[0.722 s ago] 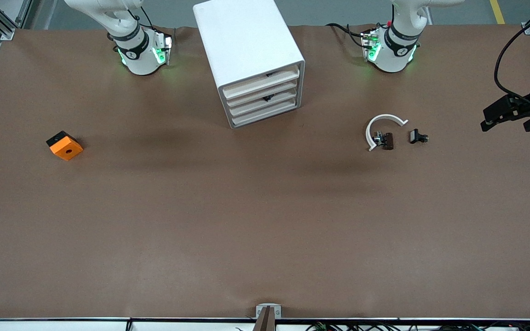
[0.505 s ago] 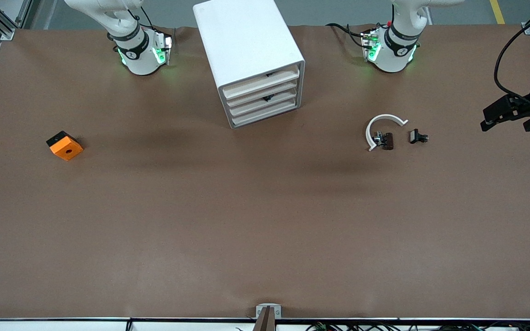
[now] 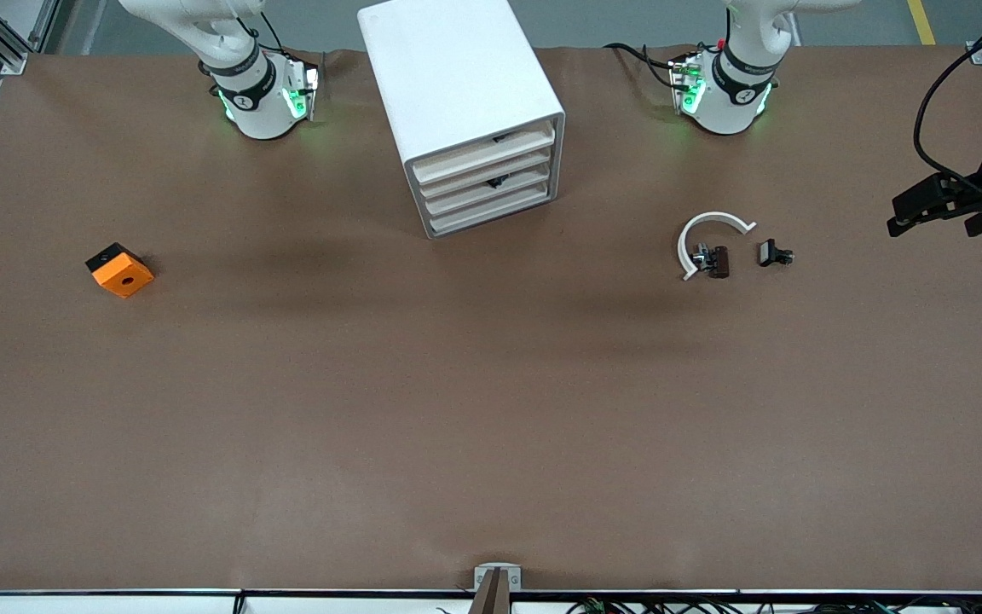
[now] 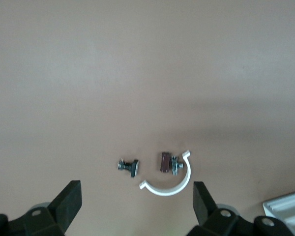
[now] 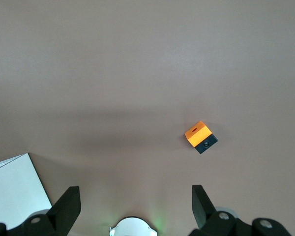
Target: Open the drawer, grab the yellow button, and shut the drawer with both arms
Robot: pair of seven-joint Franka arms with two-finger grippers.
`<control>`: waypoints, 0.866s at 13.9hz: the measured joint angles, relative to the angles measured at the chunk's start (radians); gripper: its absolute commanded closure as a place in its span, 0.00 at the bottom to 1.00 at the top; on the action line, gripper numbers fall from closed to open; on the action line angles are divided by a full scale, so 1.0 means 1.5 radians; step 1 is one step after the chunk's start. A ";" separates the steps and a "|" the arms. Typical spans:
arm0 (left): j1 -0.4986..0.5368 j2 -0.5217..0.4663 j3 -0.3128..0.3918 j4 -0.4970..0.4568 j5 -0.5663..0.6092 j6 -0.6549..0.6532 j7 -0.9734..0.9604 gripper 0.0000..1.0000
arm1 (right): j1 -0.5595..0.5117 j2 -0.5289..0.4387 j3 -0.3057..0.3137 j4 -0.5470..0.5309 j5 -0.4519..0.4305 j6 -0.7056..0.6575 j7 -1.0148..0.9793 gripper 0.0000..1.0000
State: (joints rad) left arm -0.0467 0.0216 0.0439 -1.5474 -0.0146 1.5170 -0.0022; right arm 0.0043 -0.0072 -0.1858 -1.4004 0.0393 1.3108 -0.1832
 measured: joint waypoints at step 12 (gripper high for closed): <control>-0.100 0.155 -0.007 -0.007 0.000 0.021 -0.248 0.00 | -0.006 -0.014 0.103 0.000 -0.026 -0.007 0.002 0.00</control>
State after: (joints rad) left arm -0.1962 0.2544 0.0328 -1.5576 -0.0145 1.5483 -0.3739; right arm -0.0044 -0.0276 -0.0310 -1.4006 0.0002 1.3008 -0.1796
